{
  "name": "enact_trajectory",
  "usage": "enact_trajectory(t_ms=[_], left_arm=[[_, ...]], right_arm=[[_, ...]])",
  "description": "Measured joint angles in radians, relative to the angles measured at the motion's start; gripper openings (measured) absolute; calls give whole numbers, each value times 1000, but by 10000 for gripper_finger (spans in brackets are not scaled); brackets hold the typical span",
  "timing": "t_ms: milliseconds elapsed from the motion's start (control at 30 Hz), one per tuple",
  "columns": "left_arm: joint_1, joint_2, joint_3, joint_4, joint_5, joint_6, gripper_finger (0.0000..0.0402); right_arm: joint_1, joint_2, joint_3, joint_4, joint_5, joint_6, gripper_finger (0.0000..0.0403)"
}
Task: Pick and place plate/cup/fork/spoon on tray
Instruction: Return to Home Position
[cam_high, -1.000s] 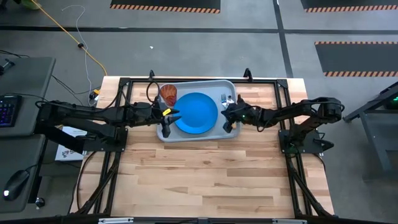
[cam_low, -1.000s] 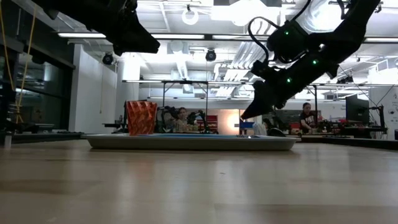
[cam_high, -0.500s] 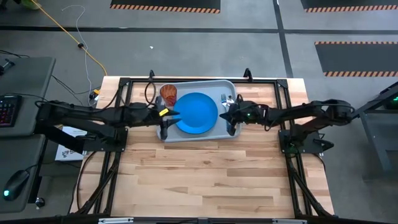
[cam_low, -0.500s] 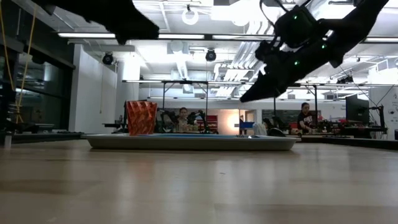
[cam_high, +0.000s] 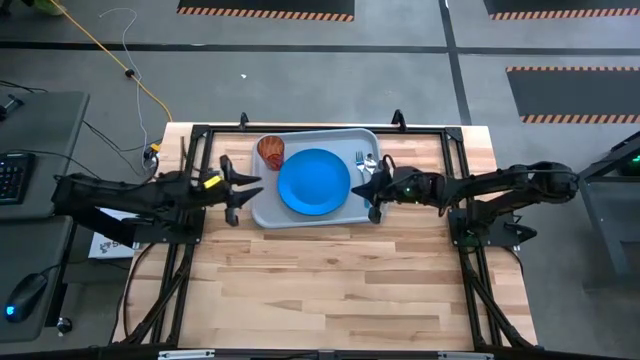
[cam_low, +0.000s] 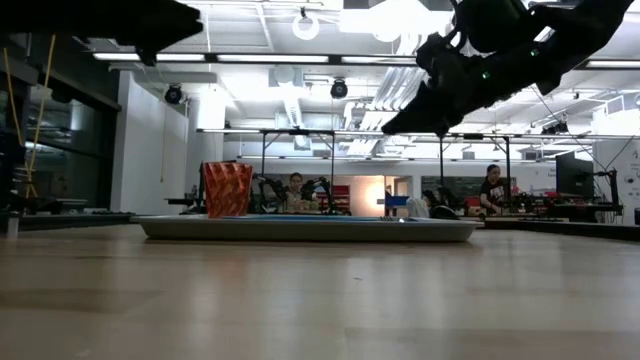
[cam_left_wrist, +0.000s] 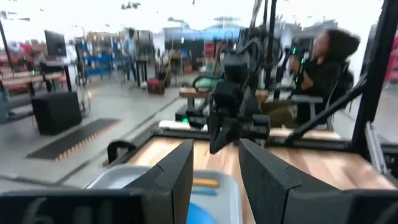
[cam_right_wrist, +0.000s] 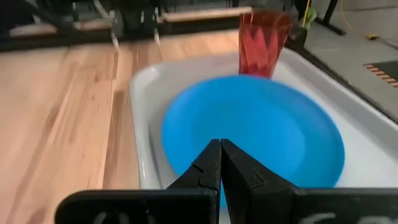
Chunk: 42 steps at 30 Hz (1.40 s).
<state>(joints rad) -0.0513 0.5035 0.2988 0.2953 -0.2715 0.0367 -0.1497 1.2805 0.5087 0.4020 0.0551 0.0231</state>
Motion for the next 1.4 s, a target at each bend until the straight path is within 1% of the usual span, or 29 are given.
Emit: enact_trajectory(t_ms=[200, 433, 500, 567, 600, 700, 833, 900, 1033, 1100, 1200, 1400], left_arm=[[0, -115, -43, -9, 7, 2, 117], [0, -131, -44, -29, 7, 7, 117], [0, -133, -44, -45, -2, 30, 117], [2, -151, -44, -52, -43, 45, 117], [6, -170, -44, -62, -57, 45, 117], [13, -243, -47, -130, -48, 42, 117], [15, -352, -105, -130, -41, 5, 117], [15, -410, -132, -102, -15, 10, 117], [15, -501, -177, -96, 88, 14, 117], [17, -500, -191, -78, 102, 13, 117], [21, -492, -191, -56, 95, 12, 117], [28, -499, -191, -57, 92, 3, 117]], right_arm=[[0, 0, 0, 141, -6, 21, 0], [0, 0, 0, 230, -11, 56, 0], [0, 0, 0, 233, -11, 66, 0], [0, 0, 0, 228, -11, 66, 0], [0, 0, 0, 226, -11, 67, 0], [0, 0, 0, 204, -11, 74, 0], [0, 0, 0, 188, -11, 71, 0], [0, 0, 0, 190, -11, 72, 0], [0, 0, 0, 195, -9, 73, 0], [0, 0, 0, 194, -8, 73, 0], [0, 0, 0, 193, -8, 73, 0], [0, 1, 0, 189, -1, 73, 0]])
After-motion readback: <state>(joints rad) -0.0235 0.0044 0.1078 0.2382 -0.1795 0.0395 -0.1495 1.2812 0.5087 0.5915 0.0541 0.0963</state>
